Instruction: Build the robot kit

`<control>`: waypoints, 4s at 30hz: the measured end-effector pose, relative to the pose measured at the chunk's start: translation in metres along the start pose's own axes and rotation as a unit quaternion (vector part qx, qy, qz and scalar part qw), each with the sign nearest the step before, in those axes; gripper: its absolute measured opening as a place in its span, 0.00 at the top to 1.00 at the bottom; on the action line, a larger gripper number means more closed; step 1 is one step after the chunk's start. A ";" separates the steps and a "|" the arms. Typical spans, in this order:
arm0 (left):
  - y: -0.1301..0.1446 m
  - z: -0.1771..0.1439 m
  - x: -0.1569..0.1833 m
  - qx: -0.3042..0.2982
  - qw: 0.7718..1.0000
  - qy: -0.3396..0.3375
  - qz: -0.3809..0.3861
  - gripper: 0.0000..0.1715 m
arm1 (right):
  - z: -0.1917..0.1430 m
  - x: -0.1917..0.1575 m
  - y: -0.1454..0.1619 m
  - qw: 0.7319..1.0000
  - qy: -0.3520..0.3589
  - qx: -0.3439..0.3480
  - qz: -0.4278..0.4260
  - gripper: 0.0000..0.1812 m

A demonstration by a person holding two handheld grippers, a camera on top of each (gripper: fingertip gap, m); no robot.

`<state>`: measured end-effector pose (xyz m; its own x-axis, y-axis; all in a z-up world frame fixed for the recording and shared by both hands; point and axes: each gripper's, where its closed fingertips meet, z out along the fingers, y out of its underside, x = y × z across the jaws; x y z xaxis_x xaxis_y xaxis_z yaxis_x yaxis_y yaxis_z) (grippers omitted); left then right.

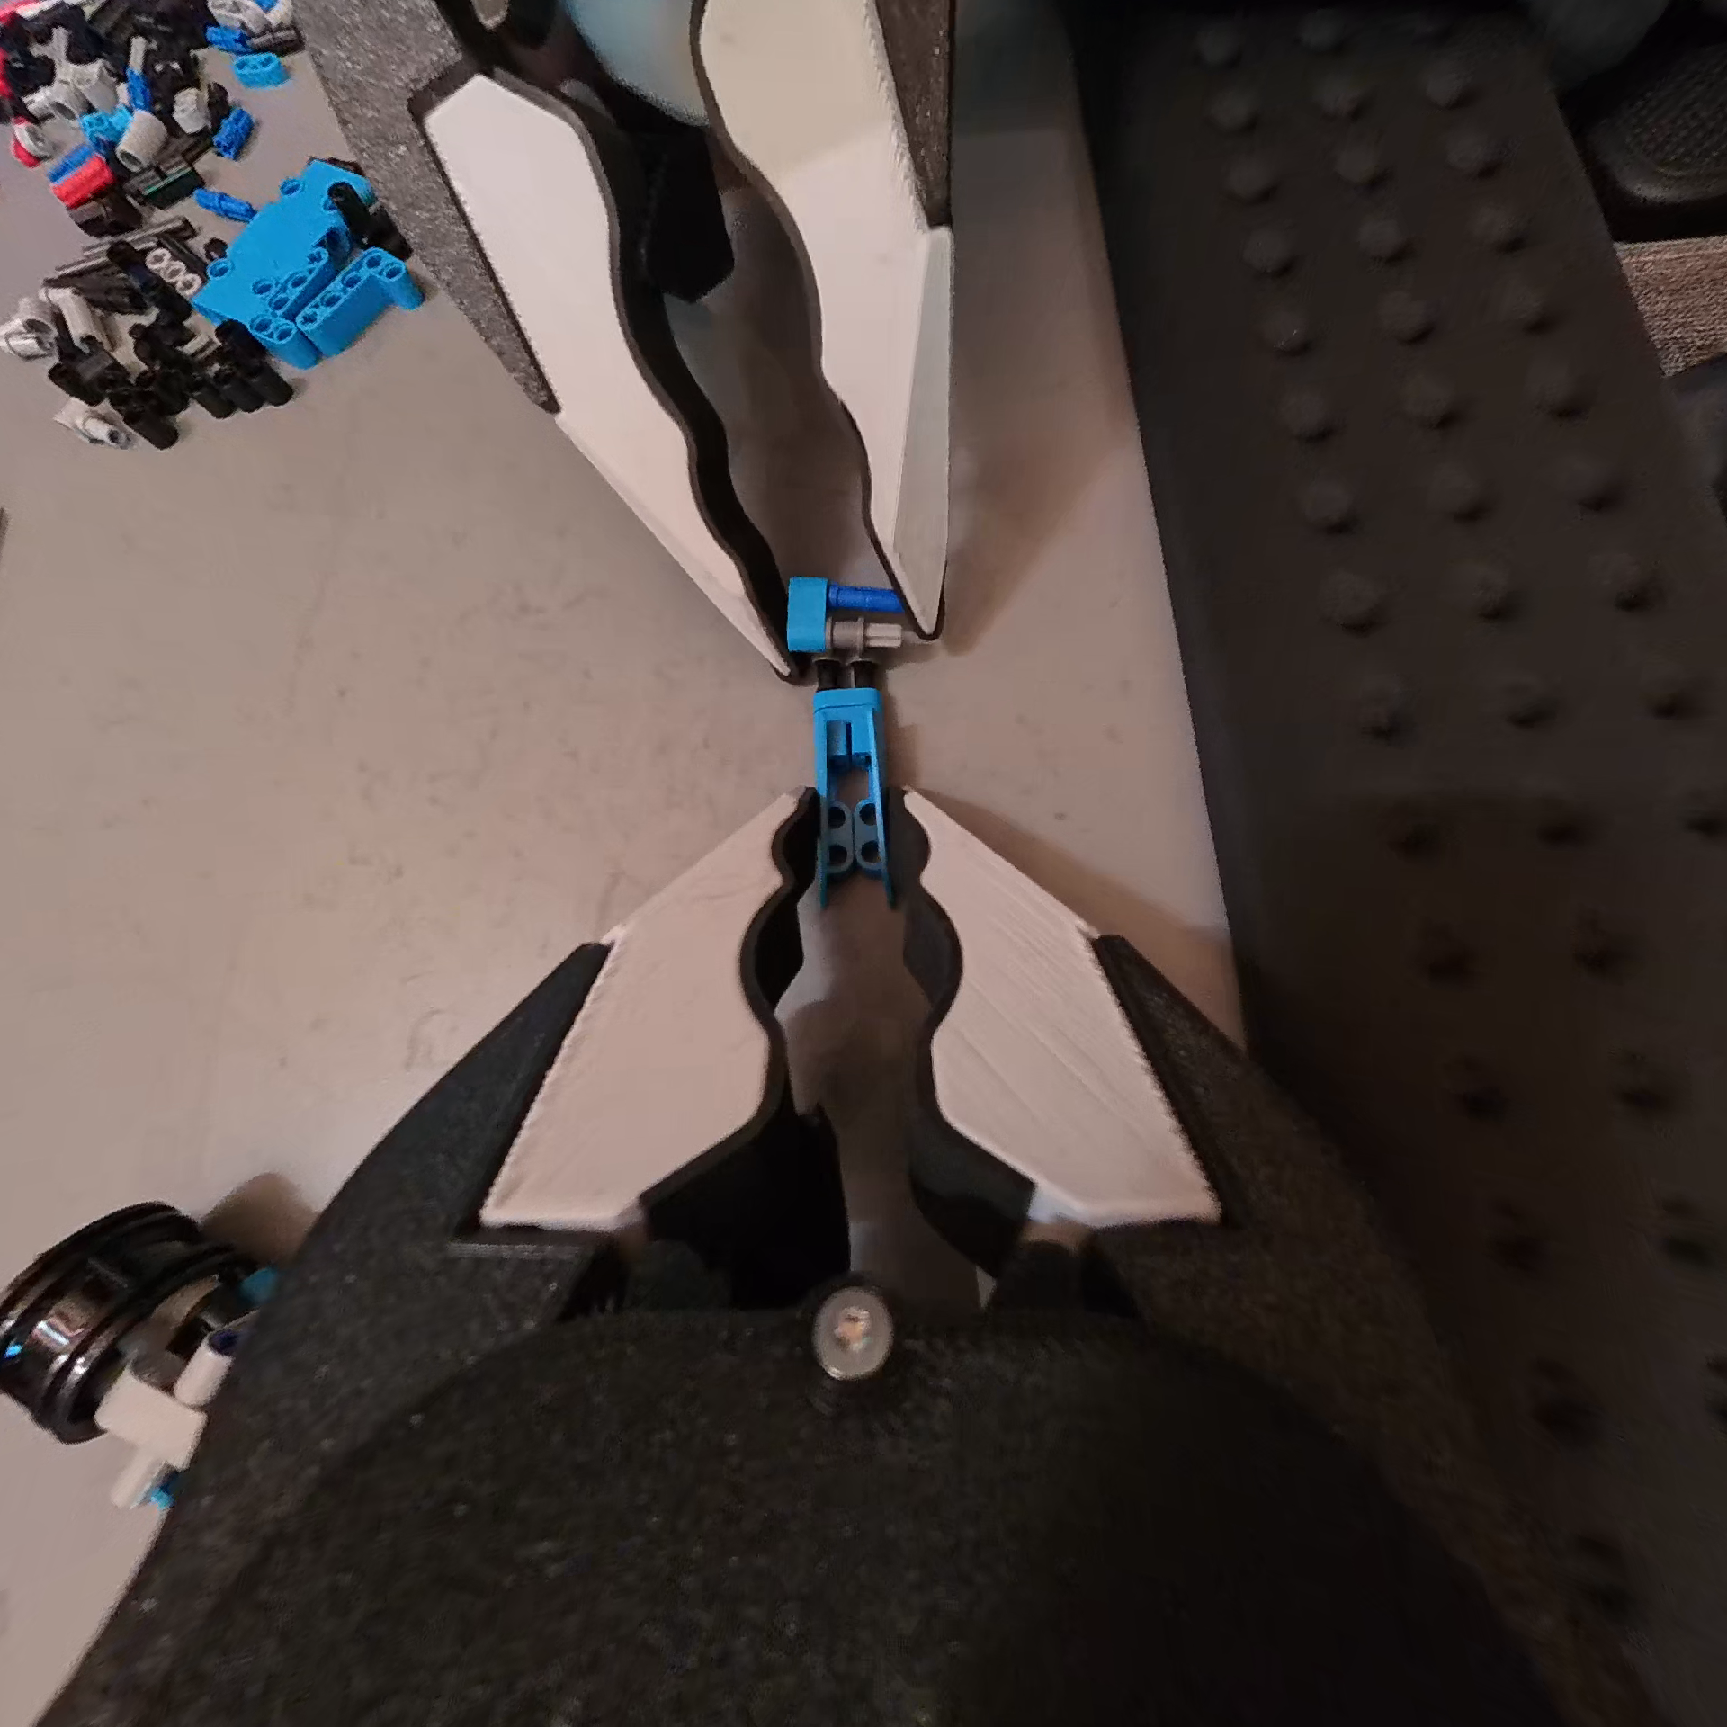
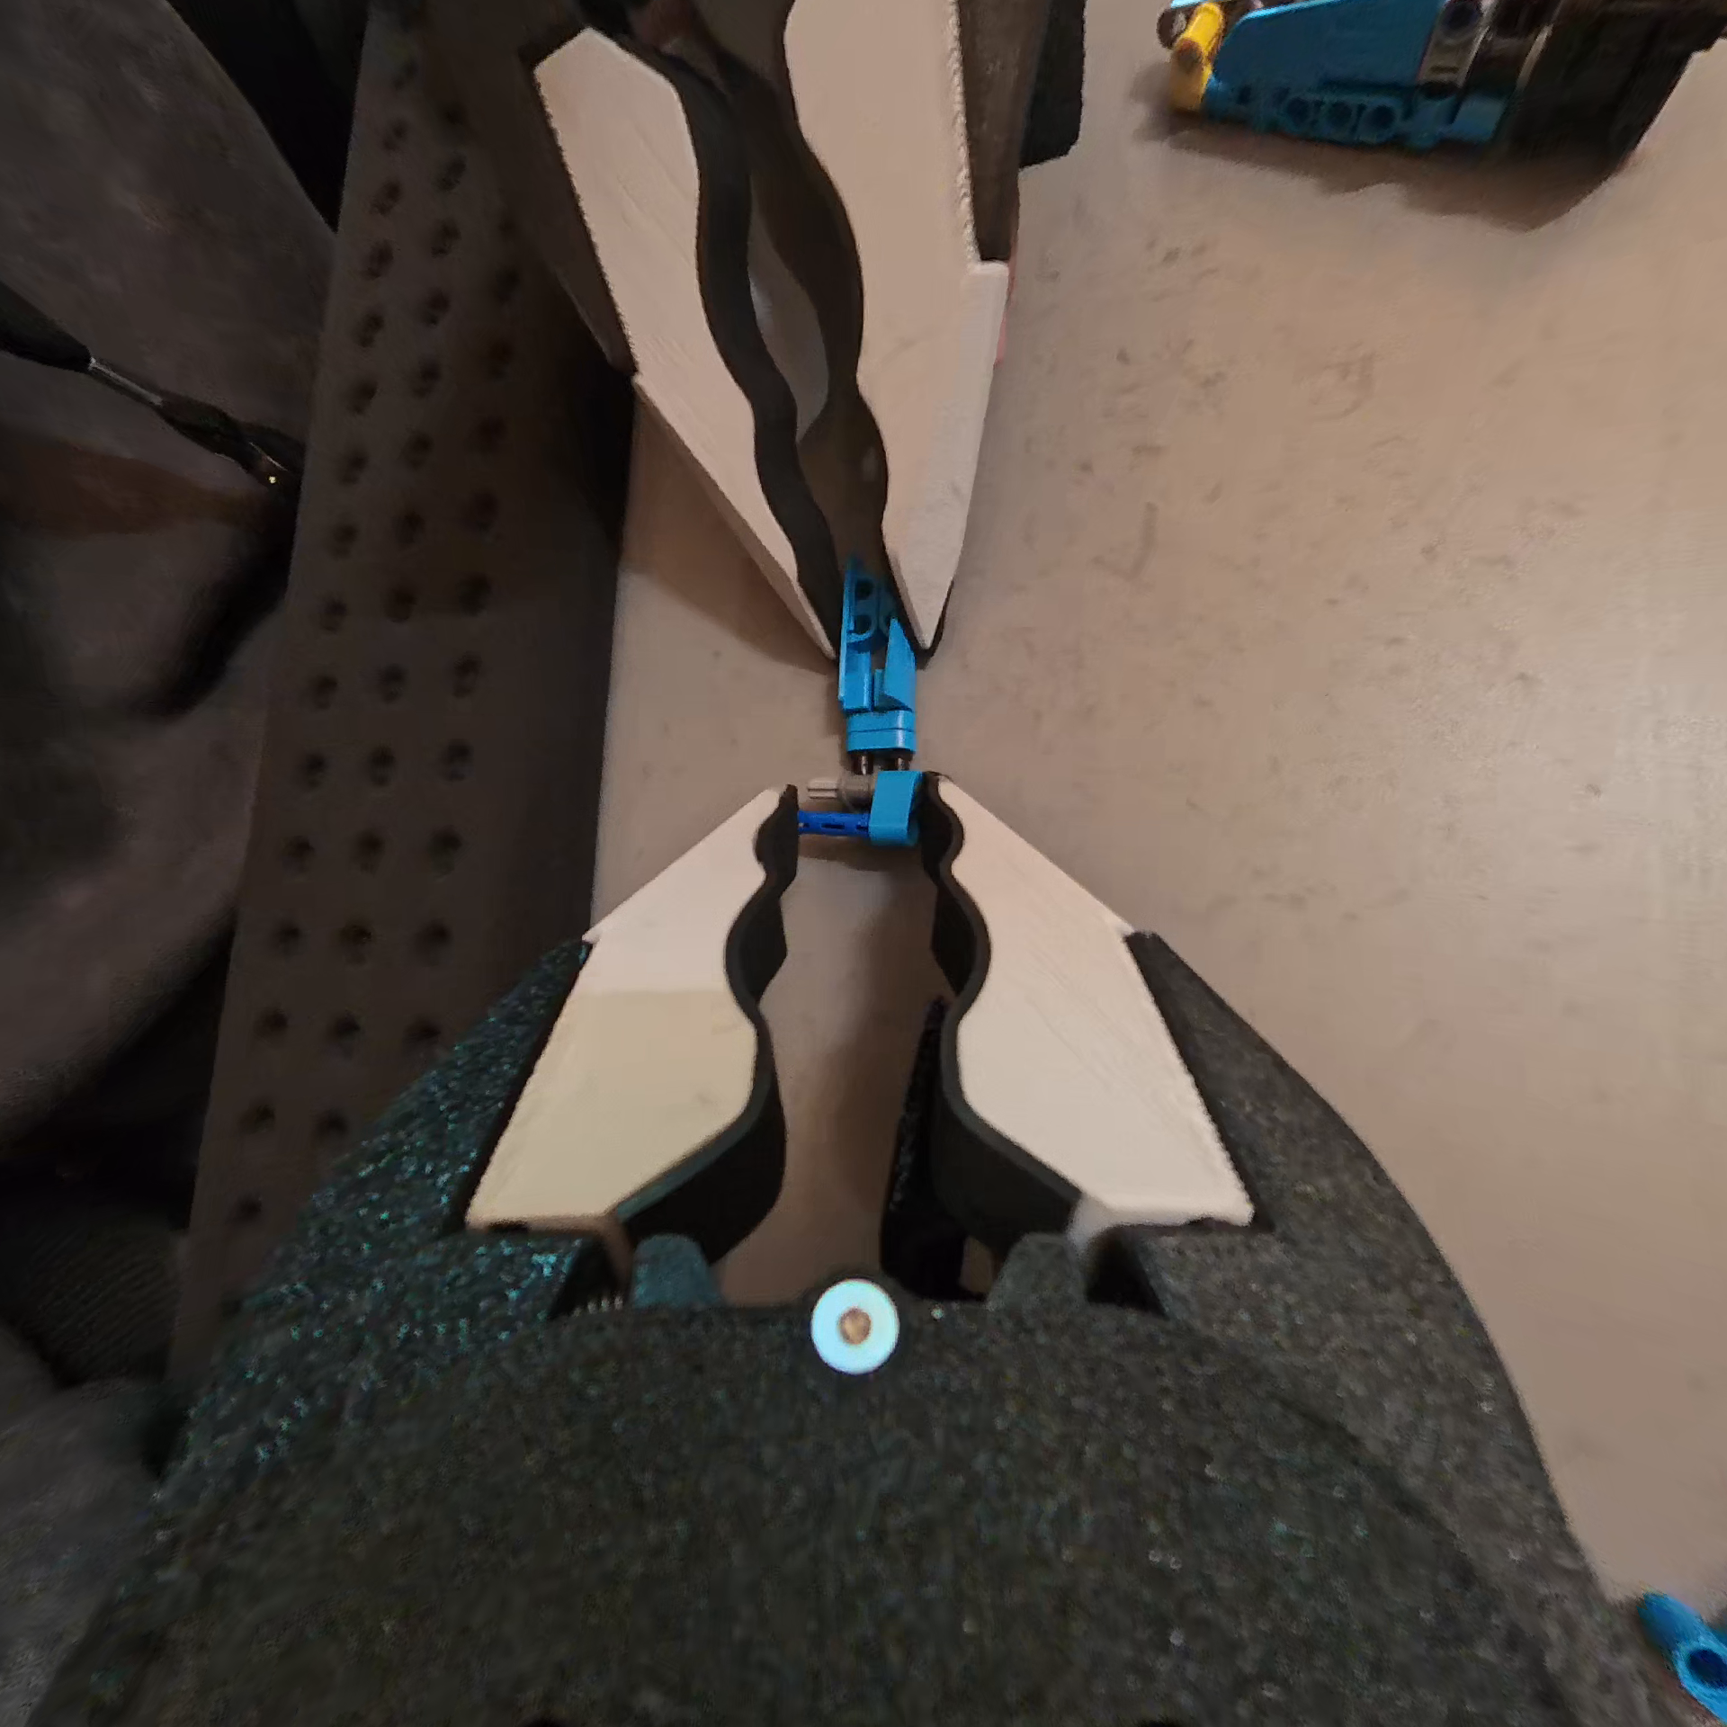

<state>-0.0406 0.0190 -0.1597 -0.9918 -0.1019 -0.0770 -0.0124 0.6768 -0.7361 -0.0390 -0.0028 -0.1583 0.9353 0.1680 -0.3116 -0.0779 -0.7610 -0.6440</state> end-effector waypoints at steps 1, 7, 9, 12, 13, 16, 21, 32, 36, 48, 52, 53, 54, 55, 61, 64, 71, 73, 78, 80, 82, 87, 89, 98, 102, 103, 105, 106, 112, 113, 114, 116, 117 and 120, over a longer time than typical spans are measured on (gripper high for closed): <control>0.000 0.000 0.000 0.000 1.000 0.000 0.001 0.92 | 0.000 0.001 0.000 1.000 -0.002 0.007 0.000 0.85; 0.000 0.000 0.000 0.001 1.000 0.005 0.002 0.92 | -0.002 0.004 0.000 1.000 0.013 0.008 -0.017 0.83; 0.000 0.000 0.000 0.001 1.000 0.005 0.002 0.92 | -0.004 0.007 0.001 0.999 0.031 -0.002 -0.023 0.81; 0.000 0.000 0.000 0.001 1.000 0.005 0.001 0.91 | -0.006 0.010 0.003 0.998 0.056 -0.016 -0.026 0.81; 0.000 0.000 0.000 0.001 1.000 0.006 0.001 0.91 | -0.007 0.011 0.004 0.998 0.062 -0.021 -0.026 0.81; 0.000 0.000 0.000 0.001 1.000 0.005 0.002 0.91 | -0.009 0.012 0.007 0.996 0.077 -0.038 -0.015 0.83; 0.000 0.000 0.000 0.000 1.000 -0.001 0.006 0.91 | -0.008 0.008 0.008 0.995 0.077 -0.066 0.023 0.86; -0.006 0.006 0.000 -0.003 0.999 -0.027 -0.028 0.92 | -0.001 0.003 0.001 0.978 0.134 -0.020 0.159 0.87; -0.006 0.006 0.001 -0.002 0.999 -0.026 -0.029 0.92 | -0.003 -0.001 0.006 0.978 0.154 0.005 0.142 0.87; -0.005 0.005 0.002 -0.001 1.000 -0.023 -0.012 0.92 | -0.010 0.000 0.010 0.978 0.123 0.062 0.155 0.86; -0.005 0.005 0.002 -0.001 1.000 -0.021 -0.012 0.92 | -0.014 0.003 0.013 0.977 0.138 0.058 0.153 0.86; -0.005 0.005 0.002 -0.001 1.000 -0.021 -0.012 0.92 | -0.016 0.005 0.014 0.975 0.150 0.053 0.153 0.84; -0.005 0.005 0.002 -0.001 1.000 -0.021 -0.012 0.92 | -0.018 0.004 0.014 0.975 0.156 0.051 0.151 0.84; -0.005 0.005 0.002 -0.001 1.000 -0.021 -0.013 0.92 | -0.019 0.002 0.013 0.975 0.157 0.050 0.152 0.83; -0.005 0.005 0.002 -0.001 1.000 -0.020 -0.014 0.92 | -0.025 0.000 0.014 0.967 0.186 0.026 0.172 0.82; -0.005 0.005 0.002 -0.001 1.000 -0.020 -0.013 0.92 | -0.028 -0.002 0.008 0.949 0.227 0.017 0.217 0.83; -0.001 0.002 0.002 -0.003 0.999 -0.013 -0.030 0.92 | -0.013 -0.014 -0.007 0.919 0.337 0.000 0.204 0.86; 0.000 0.000 0.001 -0.003 0.999 -0.012 -0.031 0.92 | -0.009 -0.020 -0.012 0.925 0.330 0.004 0.190 0.86; 0.000 0.000 0.001 -0.004 1.000 -0.012 -0.028 0.92 | -0.013 -0.009 0.004 0.915 0.357 -0.019 0.187 0.84; 0.000 0.000 0.001 -0.004 1.000 -0.012 -0.028 0.92 | -0.015 -0.007 0.005 0.916 0.346 0.001 0.201 0.85; 0.000 0.000 0.001 -0.004 1.000 -0.011 -0.028 0.92 | -0.018 -0.004 0.017 0.913 0.348 -0.018 0.214 0.84; 0.000 0.000 0.001 -0.004 1.000 -0.012 -0.025 0.92 | -0.019 -0.003 0.027 0.915 0.323 -0.003 0.242 0.84; 0.000 0.000 0.001 -0.004 1.000 -0.012 -0.025 0.92 | -0.022 -0.003 0.026 0.914 0.319 0.008 0.251 0.84; 0.000 0.000 0.002 -0.004 1.000 -0.013 -0.025 0.92 | -0.024 -0.002 0.007 0.896 0.331 0.029 0.293 0.85; 0.000 0.000 0.002 -0.004 1.000 -0.014 -0.023 0.91 | -0.020 0.006 0.014 0.889 0.337 0.015 0.308 0.89; 0.000 0.000 0.002 -0.004 1.000 -0.014 -0.023 0.92 | -0.019 0.005 0.015 0.890 0.333 0.011 0.310 0.91; 0.000 0.000 0.002 -0.004 1.000 -0.014 -0.023 0.92 | -0.019 0.005 0.016 0.891 0.337 0.003 0.305 0.94; 0.000 0.000 0.002 -0.004 1.000 -0.014 -0.023 0.92 | -0.019 0.005 0.017 0.892 0.338 -0.002 0.299 0.95; 0.000 0.000 0.002 -0.004 1.000 -0.019 -0.006 0.92 | -0.028 0.007 0.004 0.907 0.239 0.105 0.330 0.98; 0.000 0.000 0.001 -0.004 1.000 -0.024 0.001 0.92 | -0.029 0.007 0.003 0.903 0.193 0.140 0.357 0.98; -0.001 0.000 0.000 -0.003 1.000 -0.030 0.005 0.92 | -0.028 0.006 0.000 0.894 0.143 0.176 0.387 0.98; -0.002 0.001 -0.003 -0.003 0.999 -0.043 0.004 0.92 | -0.027 0.008 -0.003 0.865 0.061 0.233 0.441 0.98; -0.002 0.002 -0.006 -0.003 0.999 -0.049 0.000 0.92 | -0.025 0.008 -0.005 0.850 0.030 0.251 0.462 0.98; -0.002 0.003 -0.008 -0.002 0.999 -0.037 -0.024 0.92 | -0.022 0.017 0.001 0.836 0.038 0.250 0.488 0.98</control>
<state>-0.0327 0.0162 -0.1598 -0.9779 -0.1875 -0.0919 -0.0599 0.6734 -0.7368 -0.0155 -0.0150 -0.1489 0.3609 -0.4339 -0.8255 -0.9325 -0.1537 -0.3268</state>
